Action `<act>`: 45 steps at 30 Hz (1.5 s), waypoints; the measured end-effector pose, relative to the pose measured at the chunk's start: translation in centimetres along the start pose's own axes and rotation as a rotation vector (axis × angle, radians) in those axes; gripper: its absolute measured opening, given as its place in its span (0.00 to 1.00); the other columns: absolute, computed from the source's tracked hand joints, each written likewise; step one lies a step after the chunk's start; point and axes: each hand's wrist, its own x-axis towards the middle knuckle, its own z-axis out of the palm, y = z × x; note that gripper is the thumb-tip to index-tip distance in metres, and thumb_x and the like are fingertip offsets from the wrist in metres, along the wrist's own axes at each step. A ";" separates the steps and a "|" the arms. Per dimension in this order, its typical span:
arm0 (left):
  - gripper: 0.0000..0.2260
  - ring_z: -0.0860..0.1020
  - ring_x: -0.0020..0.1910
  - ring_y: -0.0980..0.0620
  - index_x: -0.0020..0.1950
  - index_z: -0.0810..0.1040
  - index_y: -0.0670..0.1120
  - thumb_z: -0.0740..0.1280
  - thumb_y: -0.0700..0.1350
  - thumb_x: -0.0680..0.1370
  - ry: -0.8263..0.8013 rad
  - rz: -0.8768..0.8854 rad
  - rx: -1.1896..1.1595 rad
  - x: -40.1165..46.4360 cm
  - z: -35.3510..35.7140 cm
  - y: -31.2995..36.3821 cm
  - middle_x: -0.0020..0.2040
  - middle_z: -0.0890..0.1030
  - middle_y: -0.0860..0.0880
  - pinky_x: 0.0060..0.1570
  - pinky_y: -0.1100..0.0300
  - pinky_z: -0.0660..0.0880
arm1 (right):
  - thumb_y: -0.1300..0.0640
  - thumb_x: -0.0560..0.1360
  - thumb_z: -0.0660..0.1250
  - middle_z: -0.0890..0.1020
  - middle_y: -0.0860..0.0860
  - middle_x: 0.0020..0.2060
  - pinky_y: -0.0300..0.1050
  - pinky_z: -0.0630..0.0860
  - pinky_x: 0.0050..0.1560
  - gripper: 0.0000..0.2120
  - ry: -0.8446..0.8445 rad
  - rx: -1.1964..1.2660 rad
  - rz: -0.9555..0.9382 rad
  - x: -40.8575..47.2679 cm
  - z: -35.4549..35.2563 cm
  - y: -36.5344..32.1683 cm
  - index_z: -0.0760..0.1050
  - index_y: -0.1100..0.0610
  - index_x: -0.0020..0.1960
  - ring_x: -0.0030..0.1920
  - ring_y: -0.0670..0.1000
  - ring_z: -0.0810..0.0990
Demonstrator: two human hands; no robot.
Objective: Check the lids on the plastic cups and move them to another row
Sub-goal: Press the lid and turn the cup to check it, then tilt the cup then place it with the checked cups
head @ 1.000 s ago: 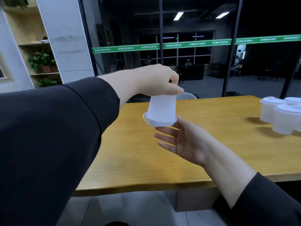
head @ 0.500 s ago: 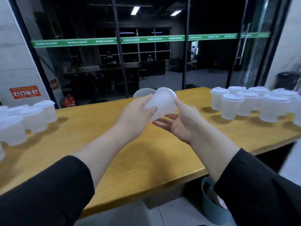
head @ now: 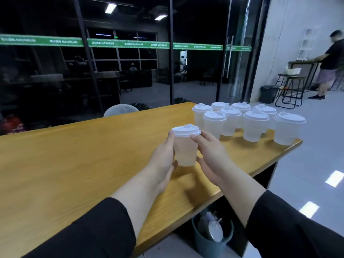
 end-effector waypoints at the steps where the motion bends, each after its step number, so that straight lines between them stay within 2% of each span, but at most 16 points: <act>1: 0.17 0.80 0.54 0.62 0.53 0.79 0.60 0.53 0.63 0.85 0.023 -0.021 -0.027 1.1 0.0 -0.3 0.53 0.85 0.60 0.58 0.57 0.73 | 0.50 0.79 0.68 0.85 0.47 0.59 0.60 0.74 0.69 0.13 -0.011 -0.006 -0.003 0.7 -0.2 0.4 0.82 0.48 0.62 0.63 0.51 0.80; 3: 0.16 0.79 0.59 0.58 0.55 0.78 0.60 0.53 0.64 0.85 0.049 -0.053 -0.043 3.3 -0.1 -0.6 0.58 0.83 0.59 0.70 0.52 0.70 | 0.51 0.80 0.68 0.85 0.45 0.59 0.56 0.76 0.67 0.13 -0.039 -0.006 -0.012 2.3 -0.4 1.1 0.81 0.45 0.63 0.62 0.48 0.81; 4: 0.16 0.79 0.62 0.56 0.55 0.78 0.60 0.53 0.64 0.85 0.059 -0.065 -0.038 4.4 0.0 -0.6 0.60 0.83 0.58 0.71 0.50 0.69 | 0.52 0.80 0.68 0.85 0.45 0.59 0.54 0.77 0.65 0.14 -0.035 0.001 -0.006 3.3 -0.5 1.4 0.80 0.45 0.65 0.62 0.47 0.81; 6: 0.16 0.80 0.63 0.51 0.56 0.78 0.59 0.54 0.64 0.85 0.091 -0.093 0.010 6.1 0.1 -0.2 0.61 0.82 0.56 0.63 0.52 0.73 | 0.52 0.78 0.70 0.83 0.46 0.61 0.53 0.78 0.64 0.20 0.018 0.020 0.032 5.3 -0.4 2.2 0.76 0.44 0.70 0.62 0.48 0.81; 9: 0.18 0.84 0.52 0.44 0.61 0.77 0.54 0.55 0.63 0.85 0.158 -0.152 0.067 8.7 0.6 1.4 0.54 0.82 0.46 0.46 0.53 0.82 | 0.51 0.80 0.70 0.82 0.49 0.60 0.56 0.79 0.64 0.23 0.128 0.009 0.111 8.2 0.1 2.6 0.72 0.50 0.73 0.59 0.50 0.81; 12: 0.20 0.84 0.48 0.39 0.67 0.73 0.49 0.55 0.62 0.86 0.207 -0.178 -0.009 11.3 1.3 2.7 0.49 0.79 0.41 0.48 0.50 0.83 | 0.51 0.81 0.67 0.80 0.51 0.61 0.56 0.79 0.63 0.22 0.187 0.029 0.173 10.6 0.5 2.7 0.71 0.53 0.74 0.55 0.48 0.78; 15: 0.25 0.81 0.49 0.39 0.77 0.69 0.47 0.55 0.61 0.86 0.214 -0.179 -0.047 13.8 1.7 3.0 0.68 0.76 0.37 0.52 0.49 0.81 | 0.52 0.83 0.64 0.78 0.50 0.58 0.58 0.76 0.67 0.20 0.238 0.044 0.194 12.6 0.6 2.9 0.71 0.53 0.74 0.59 0.52 0.77; 20: 0.25 0.78 0.51 0.41 0.78 0.68 0.45 0.54 0.60 0.87 0.211 -0.146 -0.057 16.8 1.8 2.4 0.64 0.76 0.38 0.62 0.47 0.78 | 0.53 0.83 0.59 0.78 0.46 0.52 0.57 0.75 0.68 0.15 0.238 0.060 0.191 15.0 0.6 3.8 0.75 0.52 0.68 0.55 0.48 0.77; 25: 0.30 0.76 0.61 0.39 0.81 0.65 0.46 0.55 0.63 0.85 0.164 -0.139 -0.127 18.3 1.2 1.8 0.77 0.69 0.38 0.66 0.46 0.76 | 0.56 0.83 0.57 0.80 0.53 0.47 0.56 0.78 0.63 0.14 0.199 0.080 0.171 16.2 0.8 4.1 0.81 0.57 0.58 0.45 0.49 0.76; 28: 0.33 0.71 0.74 0.37 0.82 0.62 0.44 0.56 0.64 0.84 0.155 -0.142 -0.182 17.9 -0.4 1.4 0.80 0.63 0.36 0.66 0.45 0.74 | 0.57 0.82 0.59 0.78 0.53 0.42 0.59 0.78 0.62 0.11 0.181 0.118 0.187 15.9 0.9 4.0 0.79 0.56 0.47 0.43 0.51 0.75; 29: 0.33 0.69 0.76 0.36 0.82 0.63 0.44 0.56 0.65 0.84 0.169 -0.138 -0.182 17.5 -1.3 1.4 0.81 0.63 0.36 0.69 0.44 0.73 | 0.57 0.82 0.60 0.78 0.52 0.44 0.59 0.78 0.63 0.09 0.181 0.130 0.194 15.5 1.0 3.8 0.77 0.55 0.46 0.44 0.50 0.76; 31: 0.32 0.69 0.76 0.37 0.80 0.65 0.43 0.56 0.65 0.84 0.208 -0.115 -0.178 16.0 -3.7 1.7 0.79 0.65 0.36 0.72 0.43 0.71 | 0.56 0.83 0.62 0.77 0.52 0.56 0.52 0.78 0.60 0.05 0.178 0.164 0.215 14.3 1.6 3.3 0.76 0.55 0.52 0.56 0.51 0.77; 33: 0.32 0.71 0.74 0.38 0.79 0.67 0.43 0.56 0.64 0.84 0.262 -0.081 -0.158 13.6 -6.8 2.1 0.77 0.69 0.36 0.72 0.43 0.71 | 0.56 0.84 0.63 0.76 0.54 0.62 0.52 0.78 0.62 0.06 0.154 0.174 0.233 13.1 2.7 2.7 0.77 0.57 0.55 0.62 0.54 0.75; 37: 0.29 0.77 0.70 0.43 0.76 0.71 0.43 0.56 0.62 0.85 0.421 0.022 -0.102 6.5 -15.1 2.8 0.72 0.76 0.39 0.70 0.45 0.75 | 0.54 0.84 0.65 0.75 0.56 0.69 0.57 0.75 0.68 0.22 0.010 0.165 0.219 10.5 8.4 1.8 0.68 0.61 0.75 0.68 0.56 0.75; 42: 0.22 0.79 0.66 0.48 0.71 0.75 0.45 0.58 0.59 0.85 0.730 0.185 0.065 -6.0 -26.6 3.0 0.68 0.80 0.44 0.67 0.47 0.77 | 0.54 0.84 0.65 0.78 0.55 0.67 0.59 0.76 0.68 0.20 -0.247 0.121 0.251 5.1 20.8 2.3 0.72 0.61 0.72 0.67 0.57 0.78; 45: 0.11 0.83 0.58 0.52 0.55 0.80 0.50 0.60 0.54 0.86 0.963 0.300 0.106 -14.2 -32.2 3.4 0.58 0.85 0.47 0.61 0.50 0.80 | 0.54 0.84 0.65 0.79 0.56 0.65 0.60 0.76 0.67 0.18 -0.403 0.100 0.266 0.6 29.8 3.7 0.74 0.61 0.70 0.65 0.57 0.79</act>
